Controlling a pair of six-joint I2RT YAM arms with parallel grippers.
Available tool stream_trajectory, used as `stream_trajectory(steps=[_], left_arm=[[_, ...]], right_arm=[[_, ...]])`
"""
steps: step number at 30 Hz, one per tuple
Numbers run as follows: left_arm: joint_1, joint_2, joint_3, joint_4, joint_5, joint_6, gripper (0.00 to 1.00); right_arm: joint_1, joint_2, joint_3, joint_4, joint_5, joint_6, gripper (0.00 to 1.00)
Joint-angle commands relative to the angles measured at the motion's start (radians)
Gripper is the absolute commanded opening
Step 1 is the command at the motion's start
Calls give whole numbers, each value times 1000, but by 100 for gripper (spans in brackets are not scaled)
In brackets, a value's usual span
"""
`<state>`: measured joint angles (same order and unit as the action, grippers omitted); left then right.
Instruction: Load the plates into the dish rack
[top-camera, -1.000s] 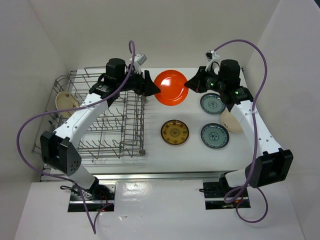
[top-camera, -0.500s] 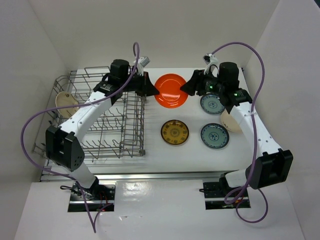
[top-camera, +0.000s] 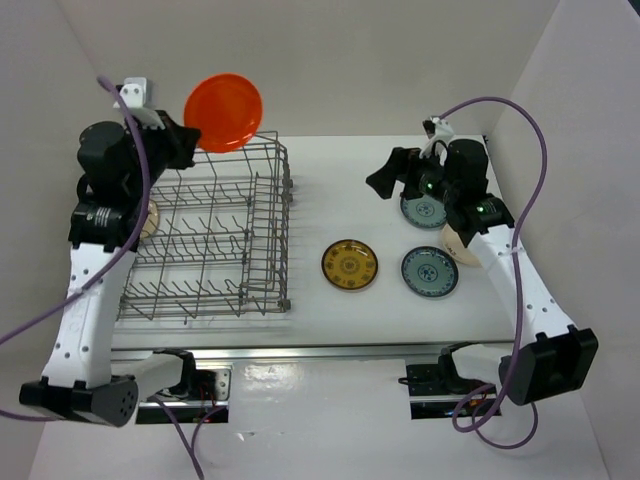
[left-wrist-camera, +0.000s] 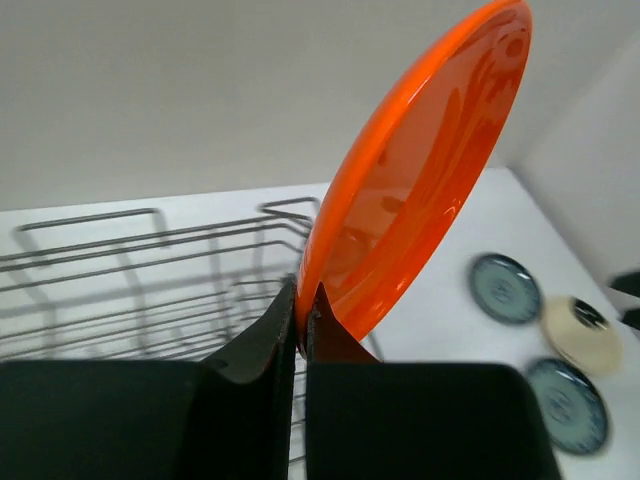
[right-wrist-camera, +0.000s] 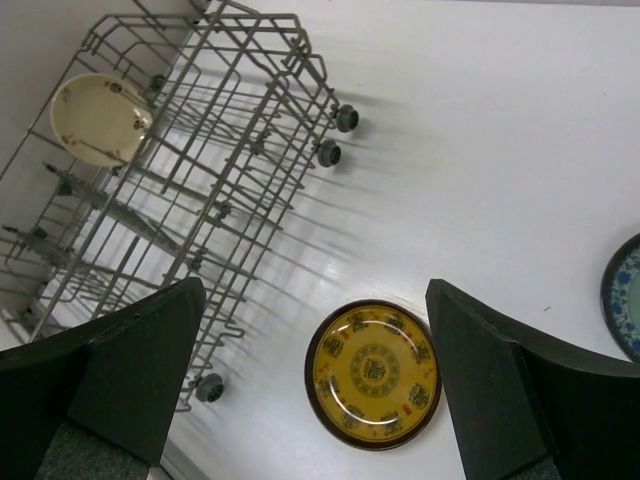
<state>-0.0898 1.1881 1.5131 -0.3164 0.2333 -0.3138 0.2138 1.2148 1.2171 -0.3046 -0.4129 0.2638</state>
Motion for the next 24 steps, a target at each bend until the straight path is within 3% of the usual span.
stream_trajectory(steps=[1,2,7,14,24], left_arm=[[27,-31,-54,-114,-305,73,0],[57,-41,-83,-151,-403,85,0],[176,-62,-168,-176,-499,111,0],[308,-84,-336,-27,-572,212,0],[466,25,-320,88,-448,376,0]], right_arm=[[7,34,-21,45,78,6,100],[7,72,-21,45,88,6,100],[7,189,45,24,88,6,100],[7,269,55,24,98,6,100],[7,310,36,22,168,-3,100]])
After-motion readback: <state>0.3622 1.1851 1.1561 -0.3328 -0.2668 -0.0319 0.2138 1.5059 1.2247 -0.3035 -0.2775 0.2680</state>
